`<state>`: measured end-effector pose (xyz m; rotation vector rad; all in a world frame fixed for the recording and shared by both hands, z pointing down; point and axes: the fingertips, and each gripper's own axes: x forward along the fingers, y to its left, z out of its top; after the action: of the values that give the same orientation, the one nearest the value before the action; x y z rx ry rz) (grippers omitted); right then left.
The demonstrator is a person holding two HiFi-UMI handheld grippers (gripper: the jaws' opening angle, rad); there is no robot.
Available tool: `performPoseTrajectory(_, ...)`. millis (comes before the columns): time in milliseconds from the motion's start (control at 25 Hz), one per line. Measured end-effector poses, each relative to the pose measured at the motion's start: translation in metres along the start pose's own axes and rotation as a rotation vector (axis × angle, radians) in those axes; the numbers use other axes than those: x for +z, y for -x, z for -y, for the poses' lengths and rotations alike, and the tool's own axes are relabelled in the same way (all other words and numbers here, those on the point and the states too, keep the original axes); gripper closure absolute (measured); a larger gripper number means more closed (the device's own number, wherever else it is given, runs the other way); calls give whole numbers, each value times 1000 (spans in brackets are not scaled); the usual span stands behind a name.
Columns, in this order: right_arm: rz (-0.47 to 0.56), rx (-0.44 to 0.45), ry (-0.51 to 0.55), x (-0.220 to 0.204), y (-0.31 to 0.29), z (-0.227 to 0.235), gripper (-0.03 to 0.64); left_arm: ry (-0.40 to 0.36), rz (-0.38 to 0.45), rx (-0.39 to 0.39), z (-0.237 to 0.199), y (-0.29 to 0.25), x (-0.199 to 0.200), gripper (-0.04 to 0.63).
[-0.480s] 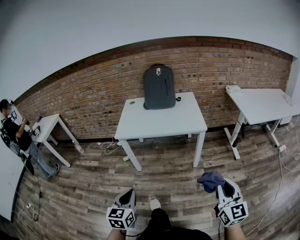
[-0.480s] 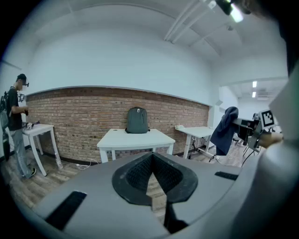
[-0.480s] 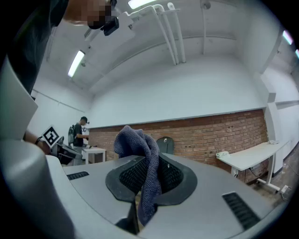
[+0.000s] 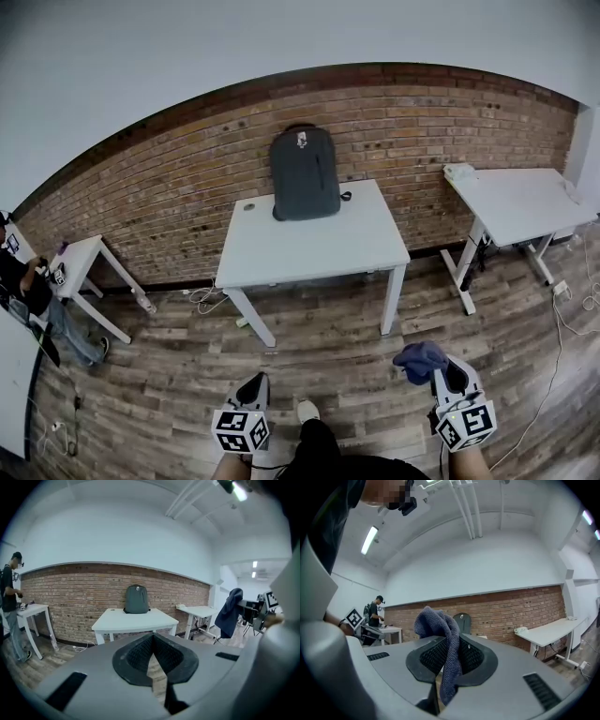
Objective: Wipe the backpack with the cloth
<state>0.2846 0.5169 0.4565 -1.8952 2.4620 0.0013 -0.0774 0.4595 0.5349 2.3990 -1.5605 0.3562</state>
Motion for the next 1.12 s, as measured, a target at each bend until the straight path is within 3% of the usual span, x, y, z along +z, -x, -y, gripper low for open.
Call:
performPoseTrajectory(480,-12,12,14,11,-117,1,577,30,2,-10,-68,-81,37,598)
performPoseTrajectory(760,4,-12,-1,21,-205,-17,577,22,20,-38,-131,-138,78,598)
performPoseTrajectory(1120,3,-36,-3,25,-292,-49,577,57,6,-67,-211,-195,99,598)
